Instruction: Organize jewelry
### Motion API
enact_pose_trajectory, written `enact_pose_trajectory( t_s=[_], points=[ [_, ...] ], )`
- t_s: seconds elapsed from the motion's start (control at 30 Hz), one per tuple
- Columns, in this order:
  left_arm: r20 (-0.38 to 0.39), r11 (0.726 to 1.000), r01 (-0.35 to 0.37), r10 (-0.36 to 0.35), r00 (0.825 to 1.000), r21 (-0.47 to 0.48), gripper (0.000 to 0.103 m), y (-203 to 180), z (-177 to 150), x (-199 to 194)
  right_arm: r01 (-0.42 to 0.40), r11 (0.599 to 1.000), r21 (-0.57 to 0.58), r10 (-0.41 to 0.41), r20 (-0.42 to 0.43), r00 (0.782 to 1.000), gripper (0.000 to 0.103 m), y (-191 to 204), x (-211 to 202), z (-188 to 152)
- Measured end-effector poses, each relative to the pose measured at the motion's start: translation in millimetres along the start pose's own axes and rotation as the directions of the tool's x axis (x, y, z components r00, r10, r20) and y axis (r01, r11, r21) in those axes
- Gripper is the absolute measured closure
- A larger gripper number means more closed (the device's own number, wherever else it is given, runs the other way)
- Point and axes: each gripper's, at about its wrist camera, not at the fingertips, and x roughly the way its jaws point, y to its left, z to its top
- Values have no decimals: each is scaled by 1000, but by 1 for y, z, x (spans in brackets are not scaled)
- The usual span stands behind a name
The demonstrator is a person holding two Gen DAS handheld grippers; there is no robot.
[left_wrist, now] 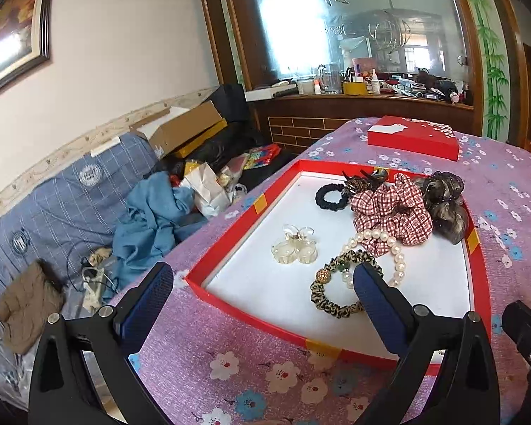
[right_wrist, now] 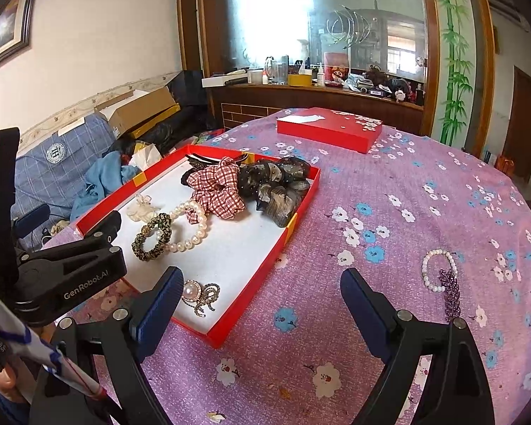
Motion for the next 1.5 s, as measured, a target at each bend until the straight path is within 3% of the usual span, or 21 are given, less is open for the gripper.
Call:
enact_pose_trajectory(
  t_s=[0.17,1.5],
  points=[
    [-32,1000,-13,12,999,-17,2,4,-4,9,2,1000,-6,-3,-6,1000,9,2,1,0],
    [-14,999,-33,33,999,15,2,-3,-5,7,15,1000,-25,-16,-15,1000,9,5,4,-2]
  ],
)
